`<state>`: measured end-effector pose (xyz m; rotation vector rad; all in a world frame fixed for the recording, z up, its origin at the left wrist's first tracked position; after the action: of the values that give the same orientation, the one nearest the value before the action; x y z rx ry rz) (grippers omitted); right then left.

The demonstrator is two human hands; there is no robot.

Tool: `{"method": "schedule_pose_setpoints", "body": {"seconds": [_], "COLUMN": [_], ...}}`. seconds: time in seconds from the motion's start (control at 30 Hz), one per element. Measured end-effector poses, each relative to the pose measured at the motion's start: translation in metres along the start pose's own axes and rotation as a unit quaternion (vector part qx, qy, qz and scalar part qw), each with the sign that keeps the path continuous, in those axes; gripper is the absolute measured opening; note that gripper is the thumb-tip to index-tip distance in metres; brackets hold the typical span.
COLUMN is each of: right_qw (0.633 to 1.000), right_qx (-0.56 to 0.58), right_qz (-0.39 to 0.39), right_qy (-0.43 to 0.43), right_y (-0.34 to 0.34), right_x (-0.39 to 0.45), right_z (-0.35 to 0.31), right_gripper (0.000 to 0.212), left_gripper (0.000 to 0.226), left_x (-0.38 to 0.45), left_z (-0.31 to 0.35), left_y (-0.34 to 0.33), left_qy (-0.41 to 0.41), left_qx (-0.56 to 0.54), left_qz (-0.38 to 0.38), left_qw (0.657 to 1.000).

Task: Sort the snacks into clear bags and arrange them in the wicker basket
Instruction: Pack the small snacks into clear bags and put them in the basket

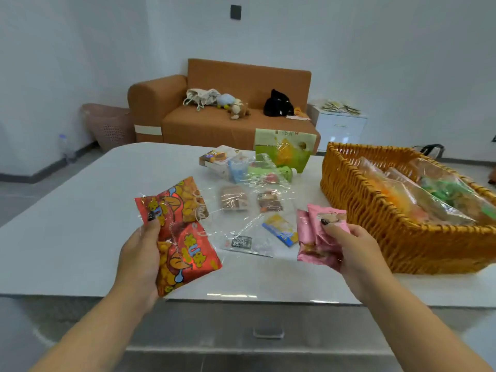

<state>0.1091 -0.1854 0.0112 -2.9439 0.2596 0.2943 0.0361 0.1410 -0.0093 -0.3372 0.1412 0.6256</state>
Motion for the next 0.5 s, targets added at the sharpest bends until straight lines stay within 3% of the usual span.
{"method": "schedule_pose_setpoints", "body": {"seconds": [0.13, 0.23, 0.4, 0.5], "right_qw": [0.986, 0.976, 0.968, 0.953], "right_qx": [0.139, 0.170, -0.026, -0.079], "right_qz": [-0.086, -0.137, -0.250, -0.292], "right_qy": [-0.028, -0.027, 0.002, 0.003], "right_y": [-0.006, -0.017, -0.033, -0.035], "right_x": [-0.020, -0.029, -0.039, -0.044], "right_z": [0.000, -0.012, -0.025, -0.032], "right_gripper": [0.026, 0.022, 0.039, 0.050], "left_gripper": [0.024, 0.025, 0.026, 0.026], "left_x": [-0.009, -0.014, -0.023, -0.027], "left_z": [0.005, 0.009, 0.007, 0.003], "left_y": [0.007, 0.005, -0.004, -0.012], "left_qy": [0.007, 0.005, 0.001, -0.002], "left_qx": [0.020, 0.040, 0.082, 0.088], "left_qz": [-0.034, -0.071, -0.121, -0.141], "left_qw": [0.999, 0.997, 0.989, 0.986]}}
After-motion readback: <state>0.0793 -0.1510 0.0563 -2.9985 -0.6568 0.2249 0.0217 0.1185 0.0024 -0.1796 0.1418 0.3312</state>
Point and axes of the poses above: each hand's wrist, its own x-axis towards the middle knuckle, its own y-axis out of the back of the hand, z = x × y, the point moved 7 cm from there along x, towards the middle knuckle
